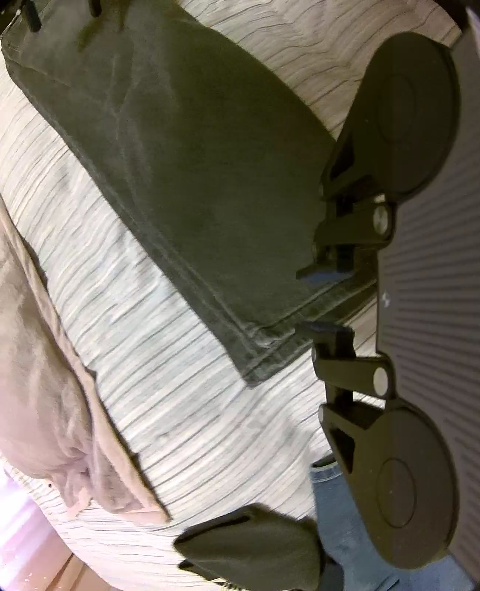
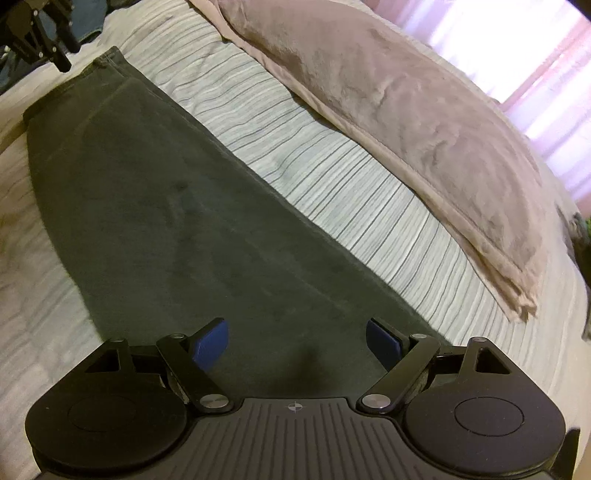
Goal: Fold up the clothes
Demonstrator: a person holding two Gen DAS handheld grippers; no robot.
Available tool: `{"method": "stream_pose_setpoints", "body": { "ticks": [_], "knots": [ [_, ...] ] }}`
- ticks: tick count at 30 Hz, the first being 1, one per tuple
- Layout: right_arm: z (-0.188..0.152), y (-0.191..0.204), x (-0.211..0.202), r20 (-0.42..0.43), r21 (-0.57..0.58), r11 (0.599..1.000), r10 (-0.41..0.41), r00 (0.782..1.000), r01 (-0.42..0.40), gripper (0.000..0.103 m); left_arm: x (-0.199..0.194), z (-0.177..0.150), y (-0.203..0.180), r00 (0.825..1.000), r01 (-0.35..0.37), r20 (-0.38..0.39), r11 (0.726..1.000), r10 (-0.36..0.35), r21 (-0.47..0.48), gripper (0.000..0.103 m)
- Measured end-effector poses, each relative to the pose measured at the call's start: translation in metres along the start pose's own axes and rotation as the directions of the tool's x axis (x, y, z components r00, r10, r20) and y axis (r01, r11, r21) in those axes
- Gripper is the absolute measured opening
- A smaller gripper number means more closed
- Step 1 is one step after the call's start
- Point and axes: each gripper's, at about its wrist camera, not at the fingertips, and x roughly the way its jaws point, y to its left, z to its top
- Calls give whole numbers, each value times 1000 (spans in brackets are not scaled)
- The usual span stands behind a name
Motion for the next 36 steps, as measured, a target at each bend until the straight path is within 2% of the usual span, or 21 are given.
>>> {"method": "stream_pose_setpoints", "body": {
  "ticks": [6, 9, 14, 17, 18, 19, 20, 21, 24, 27, 29, 31, 36],
  "knots": [
    [0, -50, 27, -9, -90, 996, 13, 1000, -13, 84, 8, 30, 0, 998, 41, 47, 998, -44, 52, 40],
    [-5, -74, 38, -19, -114, 993, 28, 999, -30, 84, 23, 46, -2, 995, 80, 52, 992, -85, 97, 40],
    [-26, -103, 52, -77, -156, 984, 73, 994, -84, 84, 59, 58, -9, 989, 151, -28, 972, -148, 181, 38],
    [-39, -109, 59, -111, -244, 960, 112, 988, -136, 84, 70, 56, -13, 987, 163, -44, 958, -157, 236, 37],
    [-42, -110, 63, -126, -291, 946, 110, 986, -143, 84, 72, 55, -13, 987, 162, -44, 955, -156, 249, 33],
    [-46, -112, 66, -143, -333, 931, 108, 984, -151, 78, 73, 54, -14, 987, 162, -45, 951, -156, 263, 28],
    [-48, -115, 71, -162, -357, 920, 112, 980, -164, 64, 74, 53, -15, 988, 152, -43, 948, -146, 280, 12],
    [-48, -120, 75, -178, -354, 918, 123, 976, -180, 59, 73, 51, -15, 990, 141, -38, 945, -135, 296, 5],
    [-48, -137, 86, -205, -322, 916, 177, 962, -238, 58, 66, 48, -15, 994, 106, -17, 941, -107, 321, 0],
    [-47, -146, 94, -243, -279, 912, 236, 941, -301, 38, 54, 39, -12, 997, 76, 3, 942, -81, 326, 0],
    [-46, -148, 95, -263, -267, 915, 231, 937, -301, 4, 45, 34, -9, 997, 60, 16, 947, -69, 317, 0],
    [-45, -151, 89, -269, -256, 920, 226, 936, -295, 0, 33, 29, -5, 998, 53, 28, 958, -64, 282, 0],
    [-39, -159, 55, -207, -243, 943, 179, 962, -227, 0, 7, 19, 5, 997, 45, 58, 978, -58, 203, 0]
  ]
}}
